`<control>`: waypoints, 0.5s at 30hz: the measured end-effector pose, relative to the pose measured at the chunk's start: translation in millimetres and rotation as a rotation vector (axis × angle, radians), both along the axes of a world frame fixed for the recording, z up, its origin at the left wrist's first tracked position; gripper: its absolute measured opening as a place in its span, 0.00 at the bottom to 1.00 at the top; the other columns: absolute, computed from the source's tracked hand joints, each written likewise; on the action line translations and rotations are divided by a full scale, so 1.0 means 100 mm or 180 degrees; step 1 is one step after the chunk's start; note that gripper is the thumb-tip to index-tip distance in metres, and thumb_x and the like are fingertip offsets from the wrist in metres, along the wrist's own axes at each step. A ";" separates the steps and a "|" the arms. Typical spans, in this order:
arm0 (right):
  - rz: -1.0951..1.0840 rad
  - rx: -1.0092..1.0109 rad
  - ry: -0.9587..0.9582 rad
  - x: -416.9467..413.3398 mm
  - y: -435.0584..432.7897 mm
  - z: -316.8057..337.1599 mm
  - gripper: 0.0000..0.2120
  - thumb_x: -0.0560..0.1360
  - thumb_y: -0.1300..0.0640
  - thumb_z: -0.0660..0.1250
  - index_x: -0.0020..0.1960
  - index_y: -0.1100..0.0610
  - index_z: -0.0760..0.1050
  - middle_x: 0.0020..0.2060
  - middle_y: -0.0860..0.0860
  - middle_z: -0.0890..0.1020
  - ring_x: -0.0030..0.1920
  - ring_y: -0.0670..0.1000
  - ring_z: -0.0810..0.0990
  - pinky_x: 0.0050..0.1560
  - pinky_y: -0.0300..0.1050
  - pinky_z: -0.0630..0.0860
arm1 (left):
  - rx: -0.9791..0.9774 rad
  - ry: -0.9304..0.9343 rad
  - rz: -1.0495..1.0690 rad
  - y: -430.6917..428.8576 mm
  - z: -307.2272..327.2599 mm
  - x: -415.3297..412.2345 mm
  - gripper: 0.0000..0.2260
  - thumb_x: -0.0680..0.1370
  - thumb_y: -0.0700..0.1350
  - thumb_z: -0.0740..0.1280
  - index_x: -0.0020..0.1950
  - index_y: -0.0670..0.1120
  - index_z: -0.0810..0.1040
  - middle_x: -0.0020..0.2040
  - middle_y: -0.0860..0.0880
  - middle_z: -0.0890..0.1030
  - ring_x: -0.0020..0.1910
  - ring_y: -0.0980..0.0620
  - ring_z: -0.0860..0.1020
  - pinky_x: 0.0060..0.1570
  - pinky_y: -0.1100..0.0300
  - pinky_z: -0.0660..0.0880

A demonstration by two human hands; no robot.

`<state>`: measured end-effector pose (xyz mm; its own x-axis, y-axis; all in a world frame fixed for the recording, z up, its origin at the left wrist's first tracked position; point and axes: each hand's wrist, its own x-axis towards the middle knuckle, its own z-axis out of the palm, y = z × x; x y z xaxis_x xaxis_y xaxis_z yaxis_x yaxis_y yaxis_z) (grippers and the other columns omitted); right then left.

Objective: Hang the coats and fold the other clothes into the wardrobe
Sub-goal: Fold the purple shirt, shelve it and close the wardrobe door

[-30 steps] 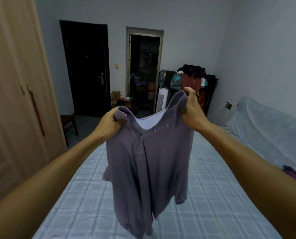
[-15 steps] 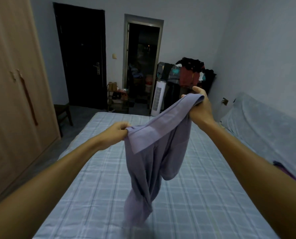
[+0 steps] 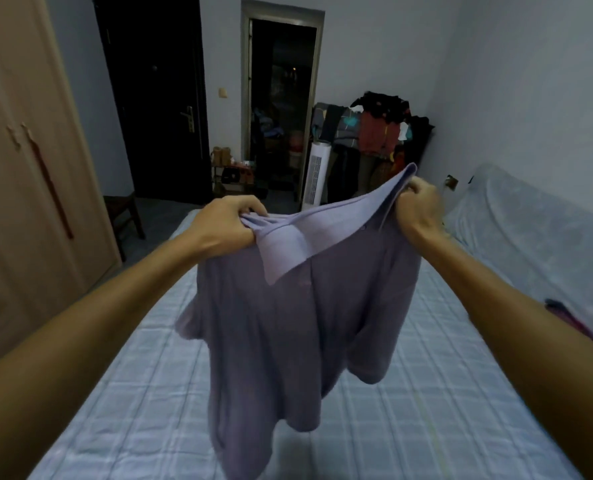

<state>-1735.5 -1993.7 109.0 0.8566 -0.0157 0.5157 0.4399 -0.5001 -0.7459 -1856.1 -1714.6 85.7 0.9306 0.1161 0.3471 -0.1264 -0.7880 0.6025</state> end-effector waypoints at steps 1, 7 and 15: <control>-0.0023 0.0061 -0.0021 -0.05 -0.03 0.02 0.13 0.73 0.57 0.54 0.31 0.51 0.67 0.30 0.48 0.73 0.31 0.47 0.70 0.33 0.45 0.65 | 0.0062 0.0252 -0.0091 -0.01 0.07 -0.04 0.12 0.63 0.50 0.64 0.45 0.53 0.81 0.43 0.53 0.82 0.44 0.54 0.79 0.46 0.57 0.76; 0.0902 -0.0099 0.0803 -0.02 -0.32 0.15 0.21 0.74 0.65 0.55 0.24 0.54 0.71 0.26 0.51 0.74 0.26 0.44 0.71 0.32 0.40 0.70 | -0.0701 0.0997 -0.1374 0.14 0.39 -0.11 0.06 0.64 0.43 0.69 0.39 0.46 0.81 0.39 0.45 0.81 0.39 0.53 0.79 0.38 0.61 0.76; 0.0985 -0.0845 0.2189 0.57 -0.24 -0.15 0.07 0.74 0.58 0.66 0.42 0.61 0.78 0.38 0.56 0.83 0.38 0.55 0.82 0.40 0.48 0.78 | -0.1506 0.1349 -0.0989 0.15 -0.23 0.72 0.11 0.69 0.48 0.73 0.41 0.41 0.77 0.38 0.45 0.80 0.36 0.52 0.78 0.36 0.60 0.76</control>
